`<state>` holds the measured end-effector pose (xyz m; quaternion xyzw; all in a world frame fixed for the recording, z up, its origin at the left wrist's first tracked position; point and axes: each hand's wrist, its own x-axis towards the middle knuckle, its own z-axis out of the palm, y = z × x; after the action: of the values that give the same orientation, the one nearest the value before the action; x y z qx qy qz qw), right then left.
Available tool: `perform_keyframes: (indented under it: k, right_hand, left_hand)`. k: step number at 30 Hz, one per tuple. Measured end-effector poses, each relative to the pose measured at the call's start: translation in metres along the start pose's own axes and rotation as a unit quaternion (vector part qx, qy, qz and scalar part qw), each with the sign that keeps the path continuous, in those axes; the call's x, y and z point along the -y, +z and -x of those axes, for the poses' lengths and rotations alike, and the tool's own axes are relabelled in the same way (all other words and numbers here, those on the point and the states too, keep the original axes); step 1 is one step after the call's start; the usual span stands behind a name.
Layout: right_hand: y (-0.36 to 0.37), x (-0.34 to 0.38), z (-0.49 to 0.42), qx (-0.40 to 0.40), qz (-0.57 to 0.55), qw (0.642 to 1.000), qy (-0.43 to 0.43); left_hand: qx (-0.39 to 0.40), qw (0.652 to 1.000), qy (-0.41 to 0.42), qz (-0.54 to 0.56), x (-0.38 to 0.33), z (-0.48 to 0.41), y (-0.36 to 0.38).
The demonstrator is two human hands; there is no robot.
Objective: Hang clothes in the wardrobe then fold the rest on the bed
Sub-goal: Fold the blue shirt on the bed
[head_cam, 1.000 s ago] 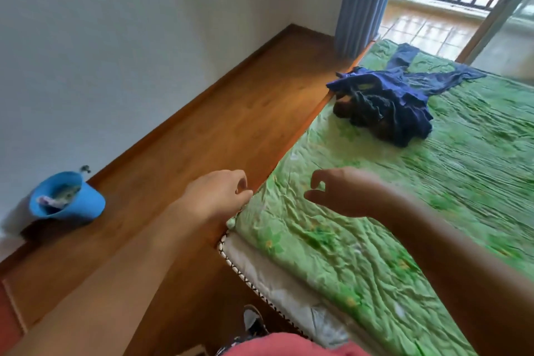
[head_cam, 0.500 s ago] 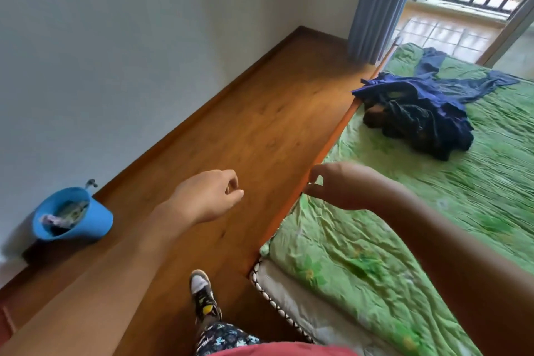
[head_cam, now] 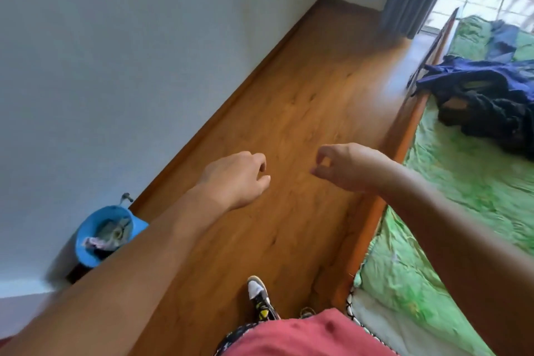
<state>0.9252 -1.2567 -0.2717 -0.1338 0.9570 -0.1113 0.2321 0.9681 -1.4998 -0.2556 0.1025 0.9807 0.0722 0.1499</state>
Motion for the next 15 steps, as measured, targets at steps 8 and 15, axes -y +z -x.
perform_keyframes:
  k: [8, 15]
  right_hand:
    - [-0.025, -0.036, -0.044, -0.021, -0.040, 0.995, 0.085]
    - [-0.082, -0.130, -0.081, -0.056, -0.082, 0.981, 0.166]
  left_hand:
    - [0.022, 0.996, 0.088, -0.002, -0.002, -0.103, -0.028]
    - [0.023, 0.982, 0.185, -0.022, -0.074, -0.237, -0.056]
